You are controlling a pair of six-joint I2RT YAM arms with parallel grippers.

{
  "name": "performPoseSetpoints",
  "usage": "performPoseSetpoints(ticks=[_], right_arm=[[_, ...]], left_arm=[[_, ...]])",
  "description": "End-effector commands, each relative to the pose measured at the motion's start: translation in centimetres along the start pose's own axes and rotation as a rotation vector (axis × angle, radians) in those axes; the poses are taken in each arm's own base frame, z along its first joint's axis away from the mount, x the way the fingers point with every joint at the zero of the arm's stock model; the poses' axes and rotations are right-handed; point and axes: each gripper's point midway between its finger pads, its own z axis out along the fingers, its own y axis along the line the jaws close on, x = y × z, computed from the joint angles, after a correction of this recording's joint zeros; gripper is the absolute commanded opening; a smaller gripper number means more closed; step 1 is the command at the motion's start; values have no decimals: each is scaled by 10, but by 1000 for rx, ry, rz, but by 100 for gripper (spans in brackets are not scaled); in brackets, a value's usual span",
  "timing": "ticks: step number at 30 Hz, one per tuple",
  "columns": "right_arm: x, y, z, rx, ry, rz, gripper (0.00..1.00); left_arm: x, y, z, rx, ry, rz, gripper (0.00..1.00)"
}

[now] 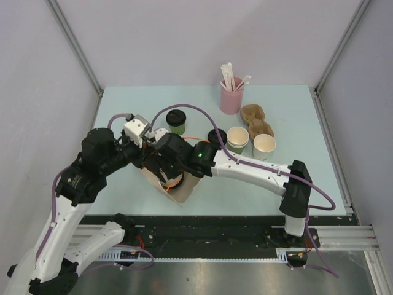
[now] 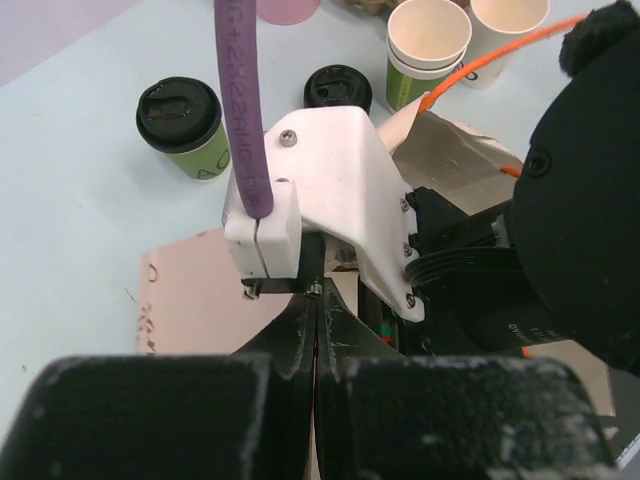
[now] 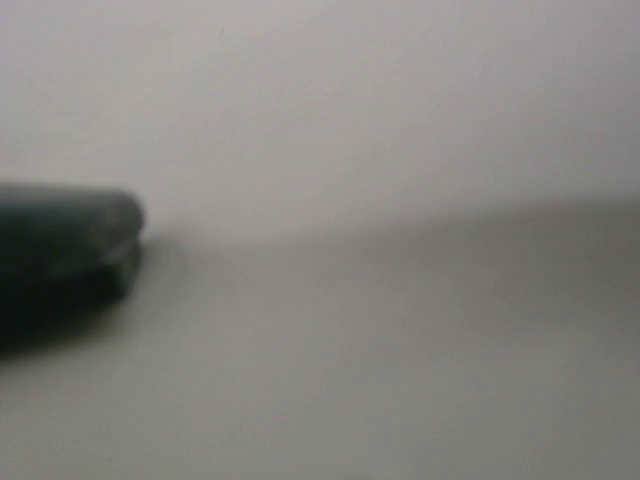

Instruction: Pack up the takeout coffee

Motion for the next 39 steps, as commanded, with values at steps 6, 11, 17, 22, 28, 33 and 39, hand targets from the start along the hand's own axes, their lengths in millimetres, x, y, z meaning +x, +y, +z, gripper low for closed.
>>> performPoseSetpoints(ticks=[6, 11, 17, 22, 28, 33, 39], right_arm=[[-19, -18, 28, 98, -110, 43, 100], [-15, -22, 50, 127, -116, -1, 100], [-44, -16, 18, 107, -273, -80, 100], [-42, -20, -26, 79, -333, -82, 96], [-11, -17, -49, 70, -220, -77, 94], [6, -3, -88, 35, -181, -41, 92], [50, 7, -97, 37, -62, -42, 91]], left_arm=[[-14, -19, -4, 83, -47, -89, 1], [-11, -31, 2, 183, -6, -252, 0], [-22, -29, 3, 240, 20, -353, 0], [-43, -50, -1, 389, 32, -447, 1], [-54, -71, -16, 519, 47, -514, 0], [-50, -76, -18, 556, 75, -563, 0], [-14, -67, 3, 487, 145, -595, 1]])
